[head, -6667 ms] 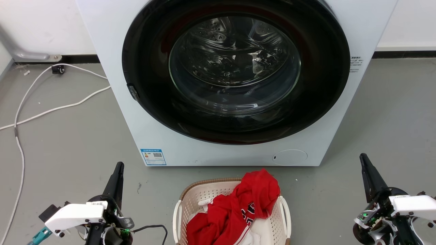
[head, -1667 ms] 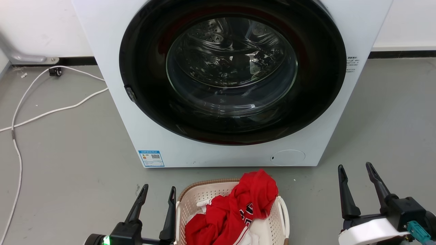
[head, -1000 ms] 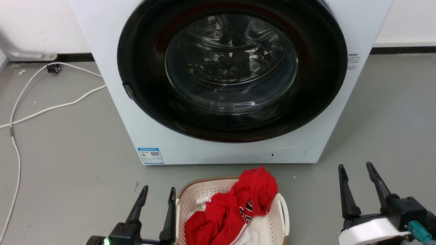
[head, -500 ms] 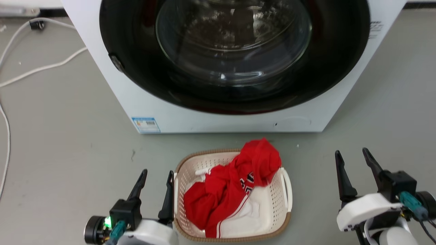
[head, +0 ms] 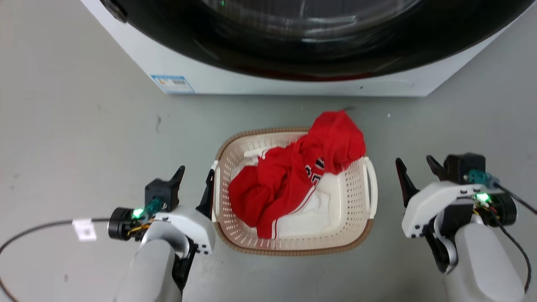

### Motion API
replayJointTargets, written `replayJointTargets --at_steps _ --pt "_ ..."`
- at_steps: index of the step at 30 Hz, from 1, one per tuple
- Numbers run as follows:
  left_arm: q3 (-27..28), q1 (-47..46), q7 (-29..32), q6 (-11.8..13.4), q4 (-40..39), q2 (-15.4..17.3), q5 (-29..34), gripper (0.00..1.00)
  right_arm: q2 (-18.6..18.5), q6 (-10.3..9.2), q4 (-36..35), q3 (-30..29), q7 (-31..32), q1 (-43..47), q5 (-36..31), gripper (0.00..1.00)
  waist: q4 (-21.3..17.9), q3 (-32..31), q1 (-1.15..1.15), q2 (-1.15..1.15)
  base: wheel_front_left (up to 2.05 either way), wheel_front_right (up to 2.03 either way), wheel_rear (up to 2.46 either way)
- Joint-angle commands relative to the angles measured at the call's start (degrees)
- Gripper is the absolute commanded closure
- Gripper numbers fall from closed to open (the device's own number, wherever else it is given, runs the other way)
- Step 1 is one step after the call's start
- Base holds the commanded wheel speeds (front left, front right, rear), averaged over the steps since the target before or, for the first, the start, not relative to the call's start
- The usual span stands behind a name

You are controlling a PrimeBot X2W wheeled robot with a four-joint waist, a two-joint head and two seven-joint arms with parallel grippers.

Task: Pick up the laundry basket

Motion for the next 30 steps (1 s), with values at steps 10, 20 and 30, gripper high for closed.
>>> replayJointTargets --at_steps 10,20,30 --pt "-7.3 -16.7 7.5 -1.5 19.7 1.2 -3.5 0.0 0.0 -0.04 18.0 2.0 5.0 -14.6 3.3 0.0 0.6 11.5 -0.01 0.0 0.0 0.0 0.0" --pt "-16.4 -24.2 13.0 -1.5 26.5 3.4 -11.8 0.0 0.0 -0.04 32.7 4.2 7.2 -25.0 2.5 0.0 0.7 16.3 -0.01 0.0 0.0 0.0 0.0" --pt "-24.3 -28.5 16.5 -1.5 27.7 4.3 -17.1 0.0 0.0 -0.04 41.4 4.4 6.1 -31.6 2.0 0.0 1.5 20.1 -0.01 0.0 0.0 0.0 0.0"
